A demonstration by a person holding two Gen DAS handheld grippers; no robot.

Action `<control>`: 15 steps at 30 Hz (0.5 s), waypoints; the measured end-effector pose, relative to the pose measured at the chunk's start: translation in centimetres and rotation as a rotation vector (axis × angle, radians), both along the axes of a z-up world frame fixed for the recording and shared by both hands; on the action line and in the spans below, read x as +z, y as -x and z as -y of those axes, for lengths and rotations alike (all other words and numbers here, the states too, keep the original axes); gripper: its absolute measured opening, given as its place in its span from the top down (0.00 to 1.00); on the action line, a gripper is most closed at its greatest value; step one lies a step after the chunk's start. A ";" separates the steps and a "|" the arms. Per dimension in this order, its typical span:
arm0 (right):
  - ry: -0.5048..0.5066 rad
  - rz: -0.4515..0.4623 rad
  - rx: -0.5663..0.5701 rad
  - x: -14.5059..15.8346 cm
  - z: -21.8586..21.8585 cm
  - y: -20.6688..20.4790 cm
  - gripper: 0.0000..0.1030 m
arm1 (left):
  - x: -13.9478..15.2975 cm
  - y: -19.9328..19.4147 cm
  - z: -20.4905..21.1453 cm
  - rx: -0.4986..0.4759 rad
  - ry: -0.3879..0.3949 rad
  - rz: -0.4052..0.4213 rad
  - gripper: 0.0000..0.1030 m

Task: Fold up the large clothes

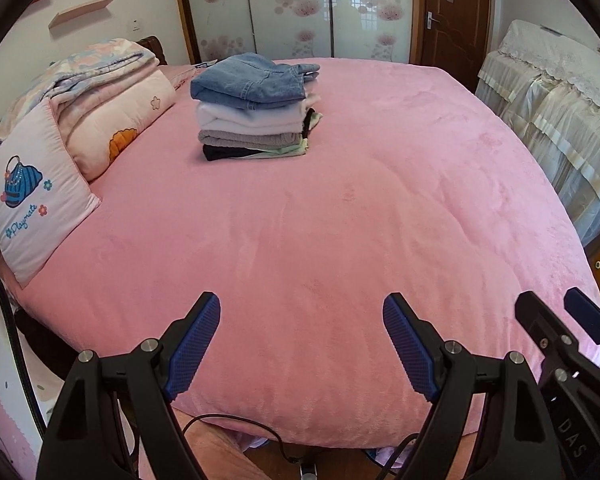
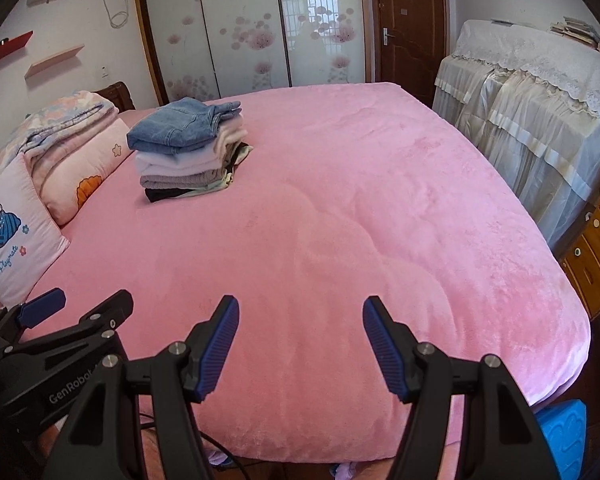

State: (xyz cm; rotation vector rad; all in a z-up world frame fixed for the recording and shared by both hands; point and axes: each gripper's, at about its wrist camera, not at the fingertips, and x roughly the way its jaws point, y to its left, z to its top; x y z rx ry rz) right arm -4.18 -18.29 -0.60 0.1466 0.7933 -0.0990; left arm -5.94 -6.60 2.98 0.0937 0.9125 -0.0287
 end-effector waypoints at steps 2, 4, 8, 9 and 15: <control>0.009 0.001 0.000 -0.1 -0.1 0.0 0.37 | 0.0 0.0 0.2 -0.008 -0.001 0.003 0.20; 0.012 0.003 0.000 -0.2 -0.2 0.0 0.37 | 0.0 0.0 0.5 -0.016 -0.006 0.002 0.20; 0.015 0.007 -0.003 -0.1 -0.1 0.0 0.37 | -0.1 0.0 0.8 -0.017 -0.008 0.001 0.20; 0.017 0.007 -0.003 -0.2 -0.1 0.0 0.37 | -0.1 -0.1 0.8 -0.017 -0.005 -0.002 0.20; 0.016 0.006 -0.004 -0.2 0.0 0.0 0.37 | -0.2 -0.2 0.8 -0.014 0.001 -0.015 0.20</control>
